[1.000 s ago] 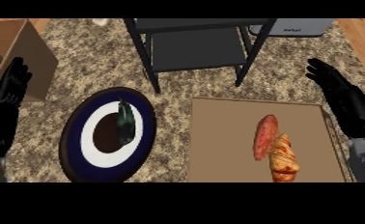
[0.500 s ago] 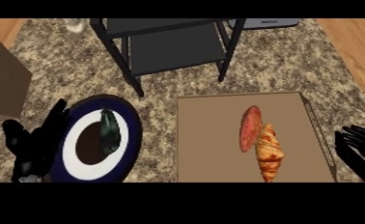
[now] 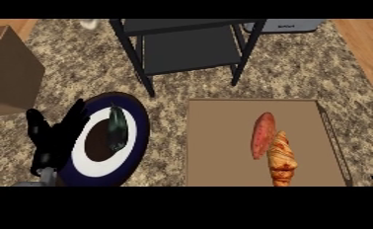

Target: Pick the sweet potato from the tray and place it in the tiered shelf

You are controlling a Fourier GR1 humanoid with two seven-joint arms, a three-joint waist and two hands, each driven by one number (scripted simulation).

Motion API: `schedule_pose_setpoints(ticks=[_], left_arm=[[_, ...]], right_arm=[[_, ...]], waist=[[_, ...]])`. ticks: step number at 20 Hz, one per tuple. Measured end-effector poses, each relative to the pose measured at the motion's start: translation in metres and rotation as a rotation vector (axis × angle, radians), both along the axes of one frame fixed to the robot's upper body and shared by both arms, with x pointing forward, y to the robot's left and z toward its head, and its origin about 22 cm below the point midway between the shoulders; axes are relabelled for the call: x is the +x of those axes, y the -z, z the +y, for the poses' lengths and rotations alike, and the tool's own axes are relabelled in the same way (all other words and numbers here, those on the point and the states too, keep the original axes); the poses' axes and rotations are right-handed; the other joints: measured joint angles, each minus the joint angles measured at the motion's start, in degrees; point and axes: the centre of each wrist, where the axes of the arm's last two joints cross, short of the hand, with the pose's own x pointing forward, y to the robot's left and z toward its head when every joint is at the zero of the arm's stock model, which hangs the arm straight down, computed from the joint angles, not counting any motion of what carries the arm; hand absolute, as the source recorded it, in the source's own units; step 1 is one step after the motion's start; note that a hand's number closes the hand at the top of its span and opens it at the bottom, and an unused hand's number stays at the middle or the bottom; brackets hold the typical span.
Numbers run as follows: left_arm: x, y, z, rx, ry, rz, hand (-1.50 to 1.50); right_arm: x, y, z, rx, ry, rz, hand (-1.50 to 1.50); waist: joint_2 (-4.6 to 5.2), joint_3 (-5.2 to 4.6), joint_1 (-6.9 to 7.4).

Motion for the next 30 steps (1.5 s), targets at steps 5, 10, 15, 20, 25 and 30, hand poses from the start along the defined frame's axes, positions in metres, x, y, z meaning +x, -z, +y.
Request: schedule_pose_setpoints(ticks=[5, 10, 15, 20, 25, 30], left_arm=[[0.008, 0.001, -0.006, 0.001, 0.011, -0.004, 0.0], [0.011, 0.004, -0.009, 0.002, 0.021, -0.009, 0.0], [0.013, 0.001, -0.012, 0.0, 0.037, -0.008, 0.0], [0.017, -0.002, -0.014, -0.008, 0.044, 0.0, 0.0], [0.014, 0.001, -0.012, -0.006, 0.044, -0.006, 0.0], [0.013, 0.002, -0.014, -0.004, 0.039, -0.004, 0.0]], right_arm=[[0.002, -0.046, 0.007, -0.016, -0.123, 0.046, -1.5], [0.022, -0.09, 0.025, -0.047, -0.163, 0.158, -1.5], [0.051, -0.117, 0.046, -0.074, -0.106, 0.259, -1.5], [0.084, -0.136, 0.06, -0.114, -0.077, 0.373, -1.5], [0.108, -0.13, 0.078, -0.124, -0.112, 0.477, -1.5], [0.126, -0.124, 0.098, -0.164, -0.162, 0.54, -1.5]], waist=[[0.03, -0.02, 0.77], [0.14, -0.03, 1.51], [0.21, -0.04, 2.2], [0.24, -0.02, 2.43], [0.14, 0.03, 2.24], [0.07, 0.06, 2.04]])
